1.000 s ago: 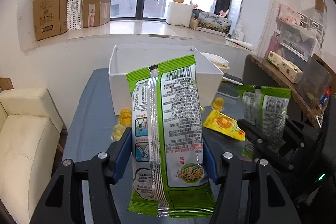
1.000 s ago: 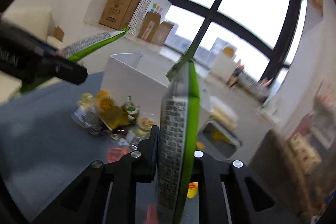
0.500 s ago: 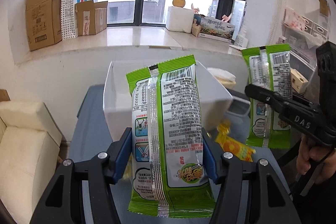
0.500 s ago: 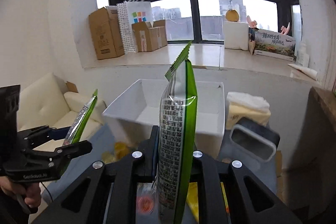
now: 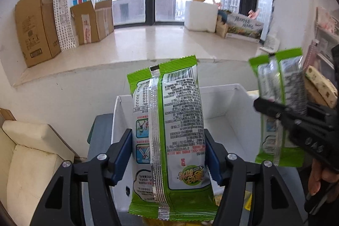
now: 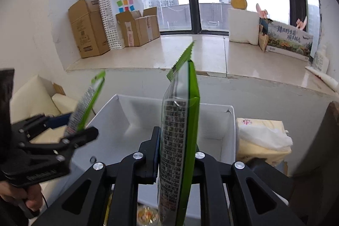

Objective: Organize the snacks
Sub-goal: 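Carry both green snack bars into the white box and open both tools, then move the right tool down to the pink jelly cup and grasp it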

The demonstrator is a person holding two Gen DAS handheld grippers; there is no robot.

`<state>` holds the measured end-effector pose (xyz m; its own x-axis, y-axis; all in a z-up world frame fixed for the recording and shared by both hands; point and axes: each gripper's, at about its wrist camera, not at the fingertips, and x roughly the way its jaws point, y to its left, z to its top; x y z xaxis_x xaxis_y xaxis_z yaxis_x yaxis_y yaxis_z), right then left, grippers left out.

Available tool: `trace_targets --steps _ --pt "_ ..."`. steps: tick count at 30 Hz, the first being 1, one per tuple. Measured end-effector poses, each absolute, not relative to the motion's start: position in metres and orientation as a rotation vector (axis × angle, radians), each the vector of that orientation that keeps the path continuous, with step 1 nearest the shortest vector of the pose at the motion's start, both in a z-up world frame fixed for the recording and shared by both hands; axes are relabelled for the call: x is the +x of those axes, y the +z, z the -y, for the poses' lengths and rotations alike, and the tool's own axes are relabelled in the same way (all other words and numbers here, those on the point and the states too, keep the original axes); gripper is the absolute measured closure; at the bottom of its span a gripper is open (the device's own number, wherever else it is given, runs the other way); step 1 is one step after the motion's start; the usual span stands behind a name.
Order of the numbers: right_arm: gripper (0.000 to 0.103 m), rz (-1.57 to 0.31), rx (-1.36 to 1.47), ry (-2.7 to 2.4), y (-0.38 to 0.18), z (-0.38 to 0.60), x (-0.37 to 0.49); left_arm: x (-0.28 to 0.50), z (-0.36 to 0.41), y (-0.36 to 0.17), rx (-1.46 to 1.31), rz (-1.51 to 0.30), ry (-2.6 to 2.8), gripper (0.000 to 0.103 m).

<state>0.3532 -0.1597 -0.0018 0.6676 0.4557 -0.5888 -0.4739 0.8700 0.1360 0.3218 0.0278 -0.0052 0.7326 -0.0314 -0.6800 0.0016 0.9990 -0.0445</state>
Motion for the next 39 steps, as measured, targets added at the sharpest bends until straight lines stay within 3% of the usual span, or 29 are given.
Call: trace_targets --steps 1,2,3,4,20,29,39 --pt "0.073 -0.654 -0.022 0.529 -0.001 0.159 0.358 0.326 -0.029 -0.009 -0.043 -0.754 -0.018 0.032" --pt "0.038 -0.655 -0.020 0.529 -0.001 0.157 0.362 0.330 -0.029 -0.012 -0.036 -0.759 -0.014 0.029" --pt "0.020 -0.651 -0.025 0.518 -0.001 0.156 0.363 0.333 -0.028 -0.015 -0.022 -0.766 -0.005 0.011" --pt "0.004 -0.638 -0.030 0.495 0.000 0.157 0.363 0.334 -0.027 -0.018 -0.012 -0.770 0.002 0.000" --pt "0.004 -0.590 -0.118 0.448 0.010 0.166 0.317 0.283 -0.016 -0.007 0.034 -0.735 -0.030 0.000" --pt "0.002 -0.529 -0.078 0.474 0.007 0.221 0.196 0.161 -0.009 -0.008 -0.003 -0.674 -0.045 0.000" --pt "0.000 -0.574 -0.060 0.445 -0.047 0.267 0.079 0.045 0.011 -0.051 -0.080 -0.733 -0.036 0.000"
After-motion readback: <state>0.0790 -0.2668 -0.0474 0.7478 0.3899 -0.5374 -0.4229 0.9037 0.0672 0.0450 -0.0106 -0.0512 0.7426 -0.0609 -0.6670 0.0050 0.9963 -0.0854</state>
